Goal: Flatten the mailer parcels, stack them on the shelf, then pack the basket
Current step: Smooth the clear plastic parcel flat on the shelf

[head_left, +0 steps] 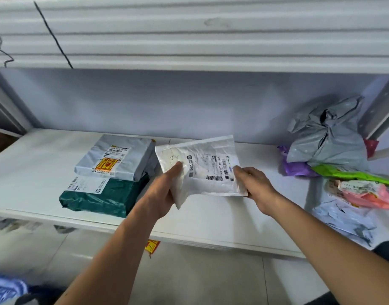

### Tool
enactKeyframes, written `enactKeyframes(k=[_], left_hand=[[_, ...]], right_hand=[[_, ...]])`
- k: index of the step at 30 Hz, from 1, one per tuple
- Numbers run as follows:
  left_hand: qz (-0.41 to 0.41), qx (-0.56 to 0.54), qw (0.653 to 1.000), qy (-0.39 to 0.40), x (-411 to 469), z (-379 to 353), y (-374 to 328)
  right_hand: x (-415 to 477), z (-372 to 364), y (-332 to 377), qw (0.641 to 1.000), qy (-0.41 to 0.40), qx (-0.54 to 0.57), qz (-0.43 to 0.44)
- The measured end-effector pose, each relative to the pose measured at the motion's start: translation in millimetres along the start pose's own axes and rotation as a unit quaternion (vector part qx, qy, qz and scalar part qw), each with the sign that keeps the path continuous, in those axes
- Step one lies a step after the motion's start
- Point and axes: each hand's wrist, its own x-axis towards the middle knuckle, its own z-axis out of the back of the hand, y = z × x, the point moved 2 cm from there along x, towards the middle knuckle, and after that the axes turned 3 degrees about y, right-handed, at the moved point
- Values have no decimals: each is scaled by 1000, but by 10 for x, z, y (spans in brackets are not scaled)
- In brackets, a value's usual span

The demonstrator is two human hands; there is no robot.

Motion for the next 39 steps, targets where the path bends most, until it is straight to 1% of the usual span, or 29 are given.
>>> enactKeyframes(k=[3, 5, 9, 10, 13, 14, 15, 16, 17, 18, 19, 20, 22, 23, 24, 25, 26, 28, 30, 32, 34, 39], left_hand=[[26, -25, 999, -3, -55, 81, 54], [50, -23, 998, -10, -55, 131, 125], [94, 21, 995, -36, -12, 205, 282], [100, 38, 993, -56, 0, 207, 329], [79, 76, 981, -161, 115, 223, 457], [65, 138, 969, -192, 168, 209, 472], [45, 246, 945, -211, 210, 185, 471], [26, 377, 899, -222, 257, 150, 481], [-4, 496, 838, -227, 298, 85, 492], [-44, 576, 786, -222, 314, 7, 496], [-84, 622, 751, -204, 336, -100, 513], [-115, 649, 731, -178, 365, -211, 547], [-133, 695, 698, -108, 435, -419, 686], [-129, 721, 677, -77, 455, -498, 779], [-128, 743, 655, -55, 482, -577, 884], [-126, 759, 637, -48, 488, -610, 966], [-122, 771, 623, -50, 516, -625, 1050], [-109, 788, 603, -64, 545, -610, 1142], [-99, 797, 592, -63, 536, -625, 1193], [-92, 800, 590, -60, 520, -621, 1218], [-89, 800, 590, -59, 504, -612, 1248], [-82, 797, 597, -51, 459, -529, 1287]], right_hand=[[34, 23, -41, 1000, 10, 0, -16], [51, 35, -96, 999, 17, -9, -34], [36, 64, -235, 997, 31, -22, -65], [25, 83, -288, 997, 27, -29, -71], [7, 155, -444, 996, -7, -59, -72], [20, 177, -496, 994, -18, -85, -71], [21, 189, -524, 991, -24, -114, -62], [11, 199, -528, 986, -21, -156, -58], [7, 210, -532, 975, -17, -216, -51], [-8, 201, -523, 956, -11, -289, -47], [-18, 194, -520, 931, -9, -361, -44], [-50, 177, -500, 902, -11, -429, -41], [-104, 138, -470, 835, -17, -549, -24], [-125, 103, -474, 809, -16, -587, -14], [-120, 93, -478, 795, -22, -606, -4], [-128, 64, -455, 789, -33, -613, 15], [-103, 60, -434, 787, -56, -613, 46], [-24, 36, -394, 778, -105, -602, 145], [67, -47, -428, 765, -96, -595, 227], [132, -210, -502, 760, -64, -586, 275], [161, -315, -625, 762, -41, -582, 280], [203, -331, -899, 784, -29, -573, 236]])
